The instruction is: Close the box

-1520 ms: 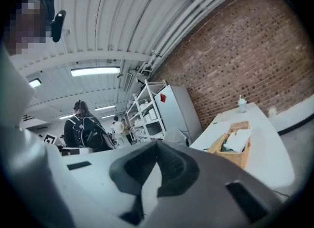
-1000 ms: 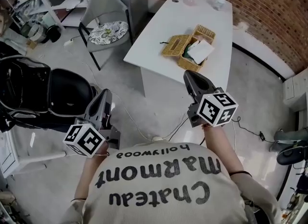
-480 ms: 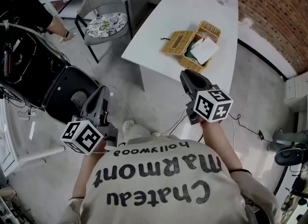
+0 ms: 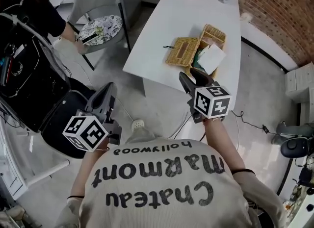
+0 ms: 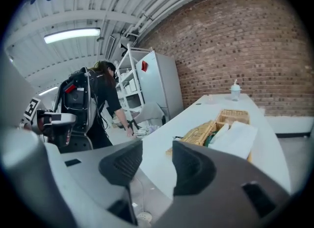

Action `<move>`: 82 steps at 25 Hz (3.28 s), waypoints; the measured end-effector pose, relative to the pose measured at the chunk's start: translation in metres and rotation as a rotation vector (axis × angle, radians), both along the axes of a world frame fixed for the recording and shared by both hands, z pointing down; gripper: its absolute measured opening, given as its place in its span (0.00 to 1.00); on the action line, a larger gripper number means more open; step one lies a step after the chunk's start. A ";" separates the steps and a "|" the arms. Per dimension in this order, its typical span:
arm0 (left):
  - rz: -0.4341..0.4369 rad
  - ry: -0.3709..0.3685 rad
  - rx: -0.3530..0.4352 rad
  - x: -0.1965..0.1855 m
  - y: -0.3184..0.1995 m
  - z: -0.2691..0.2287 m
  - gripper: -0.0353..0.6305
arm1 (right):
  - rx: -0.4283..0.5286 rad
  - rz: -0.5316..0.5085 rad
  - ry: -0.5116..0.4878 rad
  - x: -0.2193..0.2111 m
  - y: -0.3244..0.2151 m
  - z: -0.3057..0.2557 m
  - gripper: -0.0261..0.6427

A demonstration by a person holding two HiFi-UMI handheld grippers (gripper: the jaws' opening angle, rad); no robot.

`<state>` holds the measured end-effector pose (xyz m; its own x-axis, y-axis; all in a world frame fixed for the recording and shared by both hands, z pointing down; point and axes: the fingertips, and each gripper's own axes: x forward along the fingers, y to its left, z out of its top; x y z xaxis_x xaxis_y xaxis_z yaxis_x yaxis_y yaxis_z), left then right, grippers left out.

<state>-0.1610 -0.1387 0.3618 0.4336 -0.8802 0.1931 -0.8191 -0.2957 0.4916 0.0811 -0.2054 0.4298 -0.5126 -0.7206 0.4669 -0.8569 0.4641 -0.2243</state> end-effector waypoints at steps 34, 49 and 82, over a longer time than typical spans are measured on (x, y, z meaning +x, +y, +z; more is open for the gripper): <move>0.211 0.040 -0.094 0.004 -0.072 0.046 0.06 | -0.010 -0.397 1.294 -0.019 -0.088 0.128 0.37; 0.175 0.034 -0.083 0.004 -0.063 0.047 0.06 | 0.009 -0.333 1.255 -0.009 -0.089 0.130 0.30; 0.238 0.007 -0.011 0.013 -0.056 0.012 0.06 | 0.020 0.063 0.641 -0.021 -0.080 0.065 0.30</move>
